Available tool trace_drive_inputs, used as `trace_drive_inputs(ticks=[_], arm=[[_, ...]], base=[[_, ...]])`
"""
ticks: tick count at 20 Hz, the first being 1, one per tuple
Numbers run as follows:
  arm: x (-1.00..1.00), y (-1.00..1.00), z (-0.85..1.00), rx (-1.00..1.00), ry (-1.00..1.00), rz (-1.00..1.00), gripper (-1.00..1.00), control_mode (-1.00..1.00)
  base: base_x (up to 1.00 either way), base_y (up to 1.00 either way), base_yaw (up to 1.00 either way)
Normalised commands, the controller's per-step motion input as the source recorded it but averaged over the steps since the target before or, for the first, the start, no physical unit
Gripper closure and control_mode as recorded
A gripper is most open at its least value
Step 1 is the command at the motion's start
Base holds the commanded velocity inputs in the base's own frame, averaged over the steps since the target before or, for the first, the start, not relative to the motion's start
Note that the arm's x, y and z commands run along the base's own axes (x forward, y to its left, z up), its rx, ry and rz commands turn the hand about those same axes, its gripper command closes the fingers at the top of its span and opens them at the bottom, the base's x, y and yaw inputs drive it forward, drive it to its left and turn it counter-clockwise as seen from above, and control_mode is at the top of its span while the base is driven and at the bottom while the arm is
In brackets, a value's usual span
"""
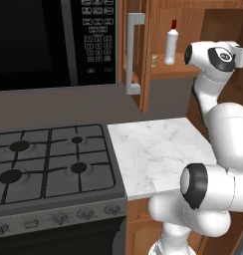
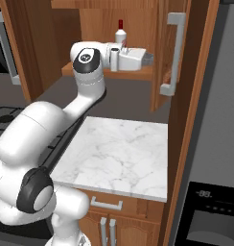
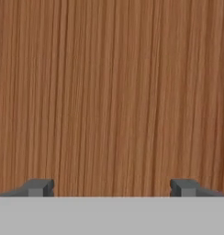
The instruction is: Get the candle and the liquor from the cabinet and move them to the dining counter.
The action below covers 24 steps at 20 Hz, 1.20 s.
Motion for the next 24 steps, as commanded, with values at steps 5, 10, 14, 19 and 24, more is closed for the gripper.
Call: trace_drive_inputs(ticks=[5,10,14,19,24], arm=[[0.0,-0.62,0.0,0.01,0.0,0.0,-1.0,-1.0],[0.0,-0.59,0.0,0.01,0.0,0.0,-1.0,-1.0],[0.0,-0.49,0.0,0.01,0.0,0.0,-1.0,-1.0],[0.06,-0.38,0.0,0.0,0.0,0.0,-1.0,-1.0],[0.08,-0.4,0.0,0.0,0.0,0.0,-1.0,-1.0]], base=[[0.0,0.0,0.0],[0.0,0.0,0.0],[0.0,0.0,0.0],[0.0,0.0,0.0],[0.0,0.0,0.0]])
